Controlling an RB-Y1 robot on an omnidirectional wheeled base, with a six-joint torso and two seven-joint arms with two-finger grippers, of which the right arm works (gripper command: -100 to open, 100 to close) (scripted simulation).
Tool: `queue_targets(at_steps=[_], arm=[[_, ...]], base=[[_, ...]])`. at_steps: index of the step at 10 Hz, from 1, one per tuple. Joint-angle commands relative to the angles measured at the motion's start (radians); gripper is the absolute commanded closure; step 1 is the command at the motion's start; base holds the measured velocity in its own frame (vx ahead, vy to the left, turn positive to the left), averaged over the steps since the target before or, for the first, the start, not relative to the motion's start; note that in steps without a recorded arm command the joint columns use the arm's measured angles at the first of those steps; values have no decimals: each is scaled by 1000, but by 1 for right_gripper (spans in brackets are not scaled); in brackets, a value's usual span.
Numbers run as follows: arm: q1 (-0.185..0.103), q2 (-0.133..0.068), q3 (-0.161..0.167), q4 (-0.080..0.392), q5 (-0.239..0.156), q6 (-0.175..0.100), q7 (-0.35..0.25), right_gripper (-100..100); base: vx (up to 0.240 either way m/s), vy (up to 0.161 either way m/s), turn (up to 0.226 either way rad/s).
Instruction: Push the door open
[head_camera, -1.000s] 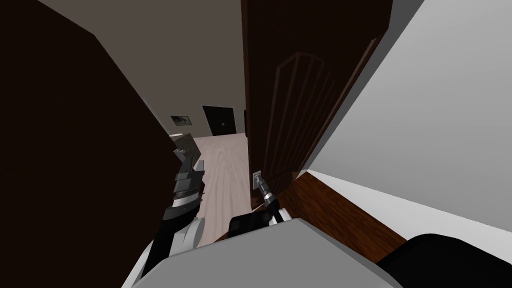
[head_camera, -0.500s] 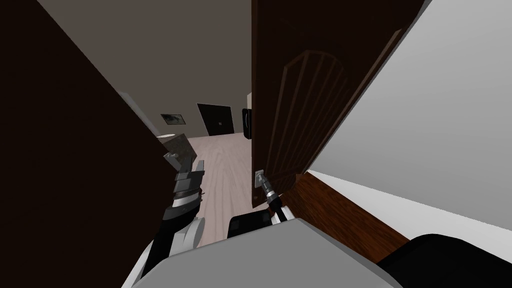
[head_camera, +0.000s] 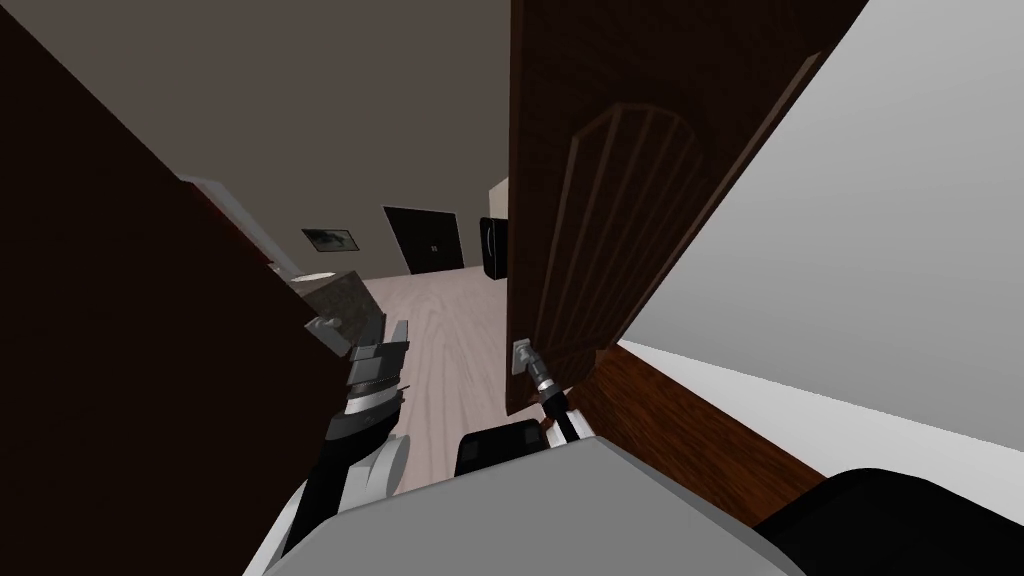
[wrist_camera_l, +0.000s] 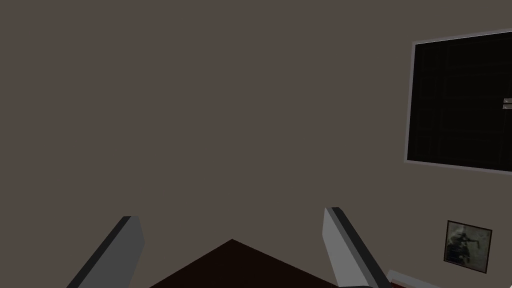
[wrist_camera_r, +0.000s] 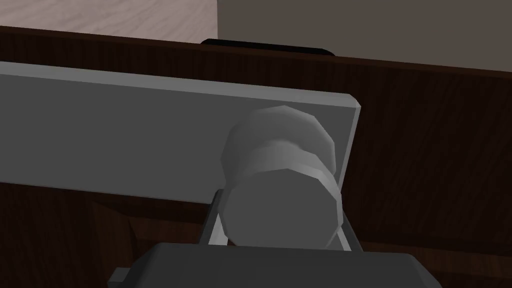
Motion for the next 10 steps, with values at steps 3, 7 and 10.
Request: queue_targets(at_steps=[3, 7, 10], arm=[[-22, 7, -59, 10, -23, 5, 5, 100], [4, -16, -49, -6, -23, -4, -7, -100], [26, -15, -36, -22, -23, -16, -19, -100]], base=[[141, 121, -118], [-66, 48, -35], [-213, -11, -14]])
